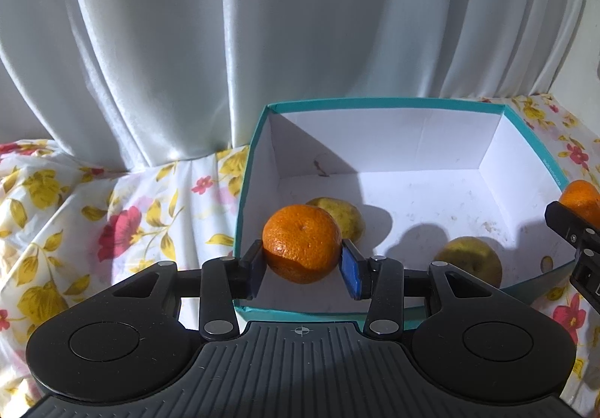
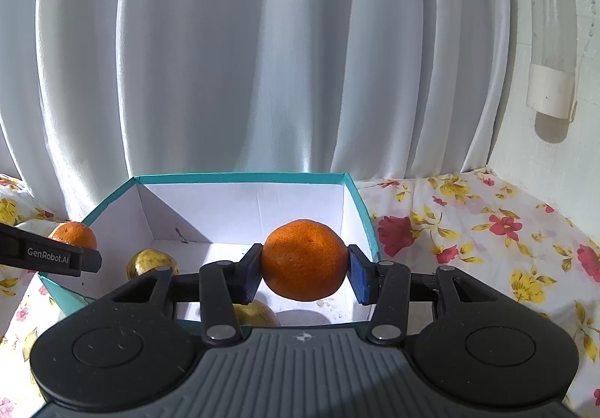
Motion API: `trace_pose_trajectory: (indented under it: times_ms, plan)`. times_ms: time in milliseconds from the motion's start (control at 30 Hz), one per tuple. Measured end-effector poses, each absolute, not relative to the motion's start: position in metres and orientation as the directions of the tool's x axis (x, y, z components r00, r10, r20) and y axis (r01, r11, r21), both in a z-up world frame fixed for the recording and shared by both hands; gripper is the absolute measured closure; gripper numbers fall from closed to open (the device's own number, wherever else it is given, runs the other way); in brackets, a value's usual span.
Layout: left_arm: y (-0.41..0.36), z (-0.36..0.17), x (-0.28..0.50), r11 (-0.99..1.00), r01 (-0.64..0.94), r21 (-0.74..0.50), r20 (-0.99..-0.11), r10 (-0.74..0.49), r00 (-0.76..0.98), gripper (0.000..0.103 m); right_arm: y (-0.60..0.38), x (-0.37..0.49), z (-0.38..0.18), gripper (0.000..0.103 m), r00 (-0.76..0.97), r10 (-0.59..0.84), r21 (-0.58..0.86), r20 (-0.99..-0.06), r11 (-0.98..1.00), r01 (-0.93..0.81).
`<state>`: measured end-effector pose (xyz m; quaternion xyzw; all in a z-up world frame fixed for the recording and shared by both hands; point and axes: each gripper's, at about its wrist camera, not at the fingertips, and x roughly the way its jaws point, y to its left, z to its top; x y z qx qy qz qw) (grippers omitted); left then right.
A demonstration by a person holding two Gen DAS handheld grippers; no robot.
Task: Organize fruits
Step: 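Lift the mandarin into the box with the left tool while the right tool carries its mandarin, then open both tools to release the mandarins into the box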
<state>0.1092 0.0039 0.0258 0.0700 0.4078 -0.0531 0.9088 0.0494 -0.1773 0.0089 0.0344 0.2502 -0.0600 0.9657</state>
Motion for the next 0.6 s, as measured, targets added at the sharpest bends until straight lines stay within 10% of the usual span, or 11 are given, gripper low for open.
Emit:
trace_pose_trajectory:
  times_ms: [600]
  plan:
    - [0.003,0.013,0.114,0.981,0.17,0.097,-0.775,-0.033,0.631,0.056,-0.177,0.057,-0.006,0.056,0.842,-0.104,0.028,-0.529,0.99,0.14]
